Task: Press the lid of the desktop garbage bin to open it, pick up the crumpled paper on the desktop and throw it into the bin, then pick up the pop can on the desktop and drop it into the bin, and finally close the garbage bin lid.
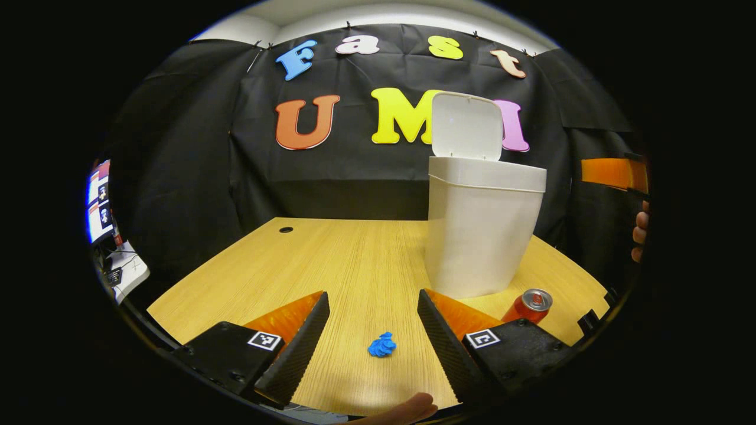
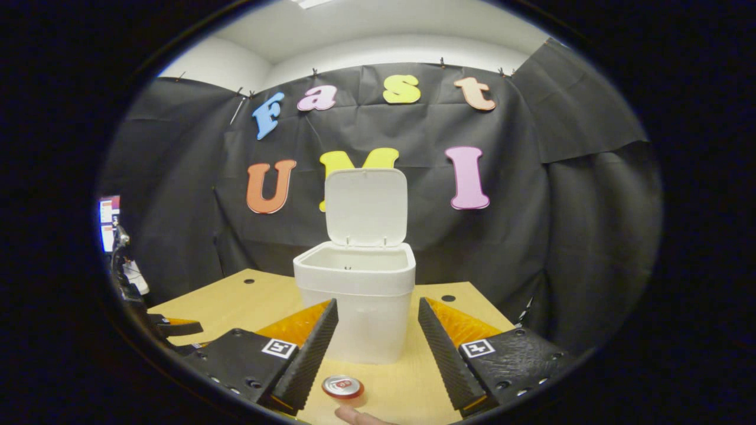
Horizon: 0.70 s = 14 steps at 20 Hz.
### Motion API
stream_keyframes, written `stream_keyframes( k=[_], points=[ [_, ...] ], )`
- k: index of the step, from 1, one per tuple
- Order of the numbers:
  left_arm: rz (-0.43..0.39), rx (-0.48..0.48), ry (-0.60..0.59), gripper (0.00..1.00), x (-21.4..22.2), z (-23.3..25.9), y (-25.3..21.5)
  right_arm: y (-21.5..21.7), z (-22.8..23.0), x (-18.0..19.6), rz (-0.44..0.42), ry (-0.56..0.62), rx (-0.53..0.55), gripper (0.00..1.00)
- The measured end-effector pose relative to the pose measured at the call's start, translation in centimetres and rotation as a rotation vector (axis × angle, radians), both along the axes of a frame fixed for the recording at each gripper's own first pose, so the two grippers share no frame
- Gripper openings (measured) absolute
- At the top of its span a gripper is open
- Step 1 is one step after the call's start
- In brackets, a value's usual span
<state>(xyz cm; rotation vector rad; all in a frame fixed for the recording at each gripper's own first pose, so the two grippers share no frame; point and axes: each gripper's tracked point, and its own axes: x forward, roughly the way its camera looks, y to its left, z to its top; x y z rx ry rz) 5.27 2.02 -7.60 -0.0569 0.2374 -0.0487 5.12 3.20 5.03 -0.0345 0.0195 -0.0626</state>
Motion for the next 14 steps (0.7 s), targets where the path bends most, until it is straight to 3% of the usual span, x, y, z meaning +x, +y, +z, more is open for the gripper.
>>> stream_keyframes(
  k=[4, 13, 14],
  points=[
    [-0.057, -0.039, 0.101, 0.96, 1.0, -3.1, -1.1, -0.8, -1.6, -1.4, -0.004, 0.001, -0.021, 0.94],
    [-0.073, 0.0, 0.341, 0.92, 1.6, -10.1, -2.2, 0.2, -5.3, -2.8, 0.043, 0.025, -0.052, 0.94],
    [-0.074, 0.009, 0.352, 0.96, 1.6, -10.6, -2.2, 0.5, -5.8, -2.9, 0.053, 0.034, -0.059, 0.94]
  ],
)
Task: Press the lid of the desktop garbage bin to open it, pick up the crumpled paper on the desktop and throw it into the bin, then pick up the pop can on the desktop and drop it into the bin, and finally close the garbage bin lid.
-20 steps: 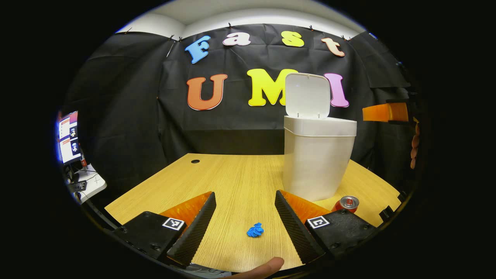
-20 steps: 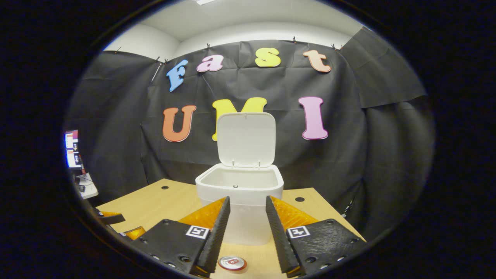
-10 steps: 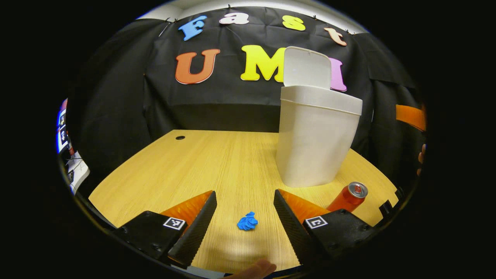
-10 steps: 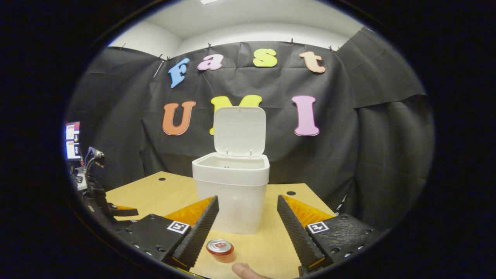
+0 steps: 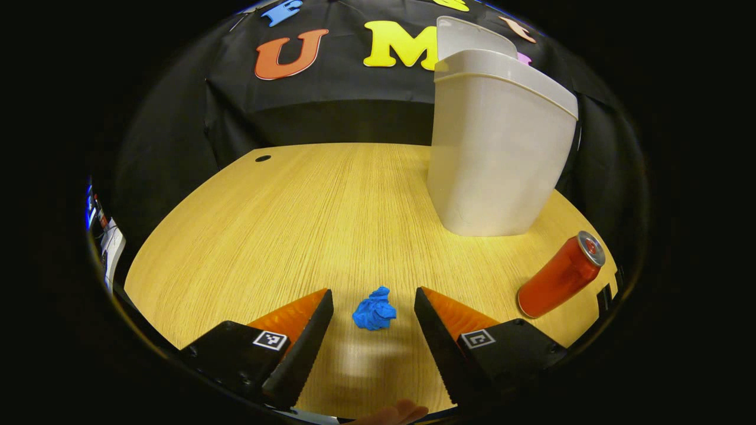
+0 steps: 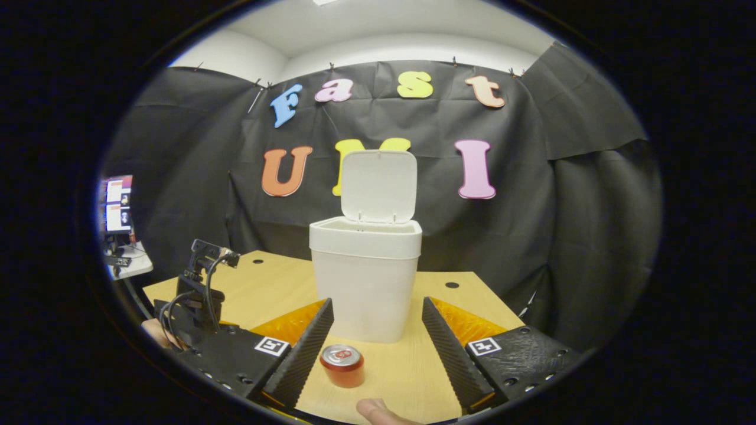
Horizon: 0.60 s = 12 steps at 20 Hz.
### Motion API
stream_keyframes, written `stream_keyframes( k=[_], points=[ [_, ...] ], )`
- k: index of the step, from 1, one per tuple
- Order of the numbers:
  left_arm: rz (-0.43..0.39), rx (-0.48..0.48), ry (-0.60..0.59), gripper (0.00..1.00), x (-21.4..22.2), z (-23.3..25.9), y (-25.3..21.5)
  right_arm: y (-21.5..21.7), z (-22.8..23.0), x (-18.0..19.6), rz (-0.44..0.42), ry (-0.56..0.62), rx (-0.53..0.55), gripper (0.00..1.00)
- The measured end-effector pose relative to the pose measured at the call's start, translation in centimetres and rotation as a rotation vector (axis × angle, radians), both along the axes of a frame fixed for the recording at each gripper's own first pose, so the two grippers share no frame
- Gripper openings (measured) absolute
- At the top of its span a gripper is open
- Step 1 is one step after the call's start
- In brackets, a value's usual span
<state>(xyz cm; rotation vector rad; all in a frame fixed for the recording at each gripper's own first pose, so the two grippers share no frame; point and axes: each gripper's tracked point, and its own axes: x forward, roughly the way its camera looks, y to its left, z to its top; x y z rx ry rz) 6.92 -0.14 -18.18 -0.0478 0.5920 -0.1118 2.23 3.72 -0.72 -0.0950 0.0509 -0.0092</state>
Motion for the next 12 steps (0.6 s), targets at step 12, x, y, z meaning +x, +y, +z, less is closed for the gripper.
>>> stream_keyframes(
  k=[12],
  points=[
    [-0.009, 0.04, 0.048, 0.61, 0.8, -2.6, -0.1, 2.1, -7.5, 0.4, 0.054, 0.126, -0.039, 0.98]
  ],
)
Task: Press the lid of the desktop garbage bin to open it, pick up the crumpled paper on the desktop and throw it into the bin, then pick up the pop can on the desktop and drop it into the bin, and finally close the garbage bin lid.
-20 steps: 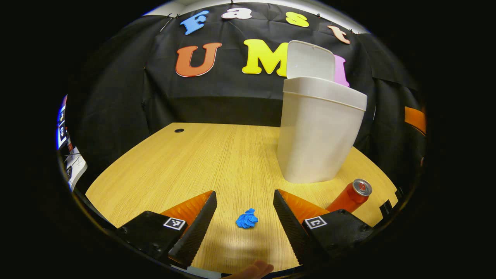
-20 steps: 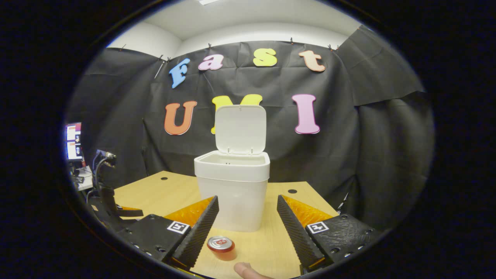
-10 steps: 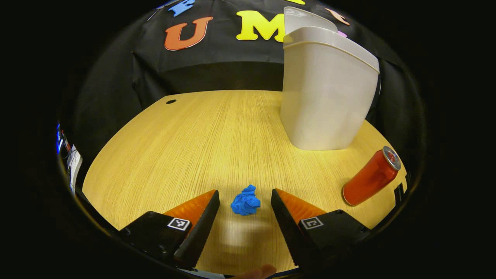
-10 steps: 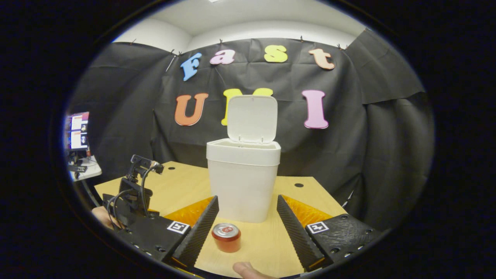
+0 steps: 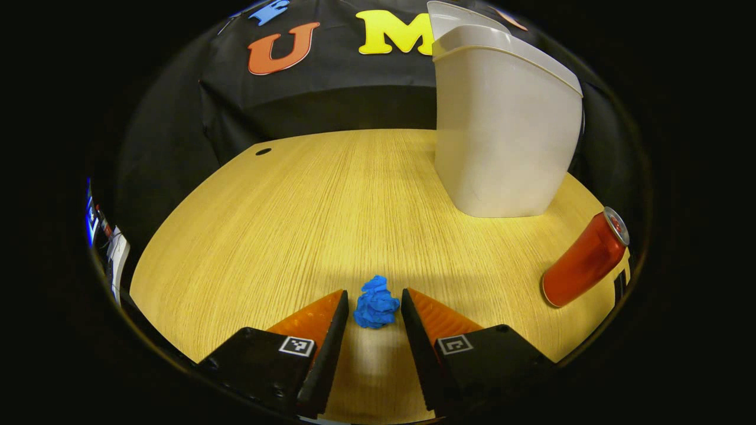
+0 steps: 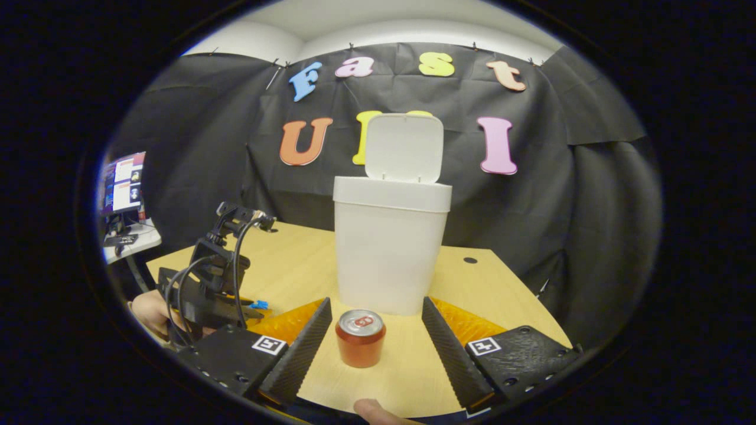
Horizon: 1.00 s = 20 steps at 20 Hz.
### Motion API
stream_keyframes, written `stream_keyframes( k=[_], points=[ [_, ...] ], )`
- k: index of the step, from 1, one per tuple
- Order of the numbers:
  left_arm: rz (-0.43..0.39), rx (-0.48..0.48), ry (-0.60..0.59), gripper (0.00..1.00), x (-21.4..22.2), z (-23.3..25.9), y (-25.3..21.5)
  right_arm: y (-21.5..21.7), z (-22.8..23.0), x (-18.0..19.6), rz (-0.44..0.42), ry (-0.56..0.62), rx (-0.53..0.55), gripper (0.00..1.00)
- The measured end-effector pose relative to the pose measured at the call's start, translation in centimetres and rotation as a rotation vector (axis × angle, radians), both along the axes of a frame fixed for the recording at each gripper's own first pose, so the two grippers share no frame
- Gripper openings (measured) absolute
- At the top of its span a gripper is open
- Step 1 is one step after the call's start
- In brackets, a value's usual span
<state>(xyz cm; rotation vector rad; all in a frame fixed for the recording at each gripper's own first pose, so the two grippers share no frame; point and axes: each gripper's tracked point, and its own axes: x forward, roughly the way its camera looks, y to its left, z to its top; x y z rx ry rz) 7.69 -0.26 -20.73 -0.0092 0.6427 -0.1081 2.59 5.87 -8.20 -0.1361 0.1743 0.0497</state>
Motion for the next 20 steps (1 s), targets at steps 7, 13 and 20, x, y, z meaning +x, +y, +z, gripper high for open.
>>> stream_keyframes(
  k=[7, 13, 20],
  points=[
    [0.009, -0.003, -0.017, 0.51, 0.1, 0.5, 0.4, 2.5, -5.9, 0.6, 0.048, 0.106, 0.014, 0.96],
    [0.012, -0.053, -0.104, 0.42, 0.1, 3.4, 0.2, 1.6, -8.6, 2.2, -0.013, 0.149, 0.013, 0.96],
    [0.034, -0.064, -0.227, 0.41, -0.3, 7.0, 1.4, 0.5, -10.4, 4.0, -0.063, 0.179, 0.006, 0.96]
  ],
)
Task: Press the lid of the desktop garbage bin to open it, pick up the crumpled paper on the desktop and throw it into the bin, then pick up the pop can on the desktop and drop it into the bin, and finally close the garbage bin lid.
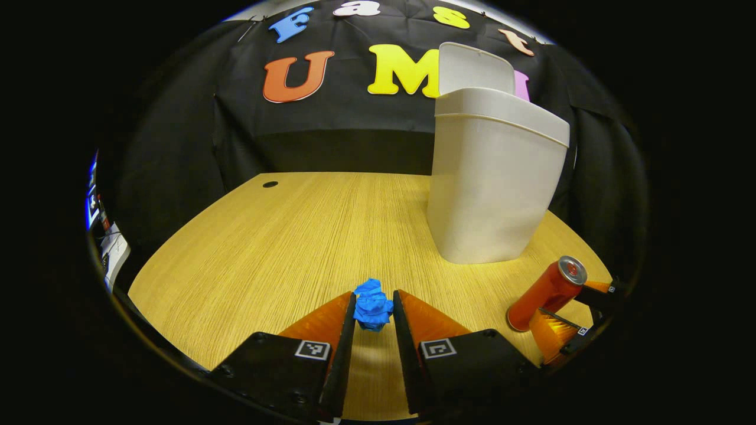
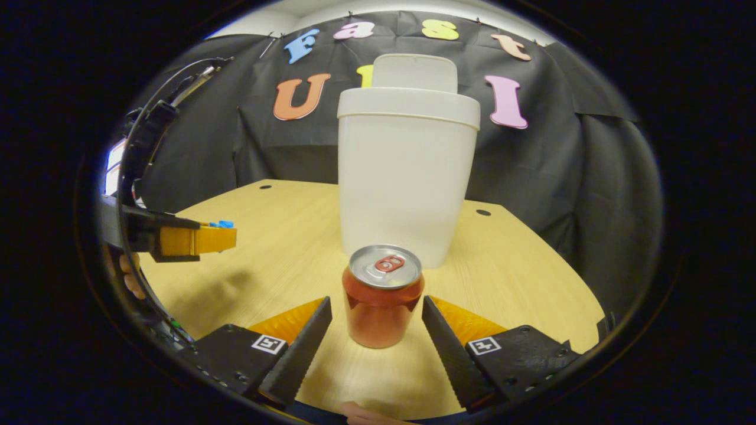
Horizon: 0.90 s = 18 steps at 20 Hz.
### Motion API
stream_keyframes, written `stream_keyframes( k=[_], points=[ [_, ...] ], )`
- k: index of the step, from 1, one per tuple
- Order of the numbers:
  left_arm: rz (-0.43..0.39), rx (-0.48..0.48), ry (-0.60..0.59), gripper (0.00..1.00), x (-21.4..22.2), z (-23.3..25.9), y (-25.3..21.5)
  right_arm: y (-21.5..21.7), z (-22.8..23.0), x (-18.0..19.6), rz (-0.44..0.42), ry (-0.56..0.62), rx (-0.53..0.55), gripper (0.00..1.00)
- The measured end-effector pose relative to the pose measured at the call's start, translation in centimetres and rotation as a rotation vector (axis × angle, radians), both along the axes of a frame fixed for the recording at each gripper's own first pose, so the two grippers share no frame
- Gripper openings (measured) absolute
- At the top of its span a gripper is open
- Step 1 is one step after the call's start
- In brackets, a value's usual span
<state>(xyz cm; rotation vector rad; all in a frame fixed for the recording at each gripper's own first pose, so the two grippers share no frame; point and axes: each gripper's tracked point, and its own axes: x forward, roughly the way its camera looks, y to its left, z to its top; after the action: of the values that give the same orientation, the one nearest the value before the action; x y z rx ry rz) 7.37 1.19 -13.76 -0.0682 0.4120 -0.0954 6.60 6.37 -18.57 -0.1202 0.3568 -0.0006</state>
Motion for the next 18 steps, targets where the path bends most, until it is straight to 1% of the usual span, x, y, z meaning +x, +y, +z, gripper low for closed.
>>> stream_keyframes(
  k=[3, 4, 5, 6, 7, 8, 9, 10, 11, 13, 16, 18],
  points=[
    [0.029, 0.022, -0.029, 0.41, 0.3, 0.4, 1.0, -0.3, -0.4, 1.3, -0.021, 0.014, 0.007, 0.96],
    [0.03, 0.016, -0.035, 0.41, 0.2, 0.6, 1.2, -0.6, -0.5, 1.7, -0.036, 0.015, 0.0, 0.96],
    [0.029, 0.006, -0.04, 0.41, 0.2, 0.8, 1.1, -1.1, -0.5, 1.8, -0.051, 0.013, 0.001, 0.94],
    [0.016, -0.009, -0.038, 0.41, 0.0, 0.7, 0.7, -1.1, -0.6, 2.1, -0.051, 0.016, 0.012, 0.98],
    [0.002, -0.023, -0.033, 0.42, -0.2, 0.6, 0.3, -1.0, -0.7, 2.2, -0.05, 0.022, 0.021, 0.98],
    [-0.004, -0.028, -0.029, 0.42, -0.4, 0.5, 0.2, -1.0, -0.6, 2.2, -0.052, 0.025, 0.028, 0.93],
    [-0.002, -0.025, -0.026, 0.41, -0.5, 0.5, 0.4, -0.9, -0.5, 2.2, -0.047, 0.021, 0.033, 0.91],
    [0.0, -0.021, -0.027, 0.41, -0.4, 0.5, 0.6, -0.9, -0.2, 2.1, -0.043, 0.012, 0.033, 0.85],
    [0.002, -0.018, -0.032, 0.41, -0.4, 0.6, 0.6, -1.0, 0.0, 2.0, -0.042, 0.004, 0.024, 0.82],
    [0.003, -0.009, -0.043, 0.41, -0.3, 1.0, 0.6, -1.4, 0.6, 1.9, -0.053, -0.013, 0.012, 0.82],
    [0.002, -0.008, -0.073, 0.41, -0.6, 1.8, 0.7, -1.8, 2.1, 1.5, -0.066, -0.041, 0.022, 0.82],
    [0.003, -0.034, -0.091, 0.41, -0.7, 2.4, 0.7, -1.9, 3.4, 1.2, -0.073, -0.072, 0.021, 0.82]
  ],
)
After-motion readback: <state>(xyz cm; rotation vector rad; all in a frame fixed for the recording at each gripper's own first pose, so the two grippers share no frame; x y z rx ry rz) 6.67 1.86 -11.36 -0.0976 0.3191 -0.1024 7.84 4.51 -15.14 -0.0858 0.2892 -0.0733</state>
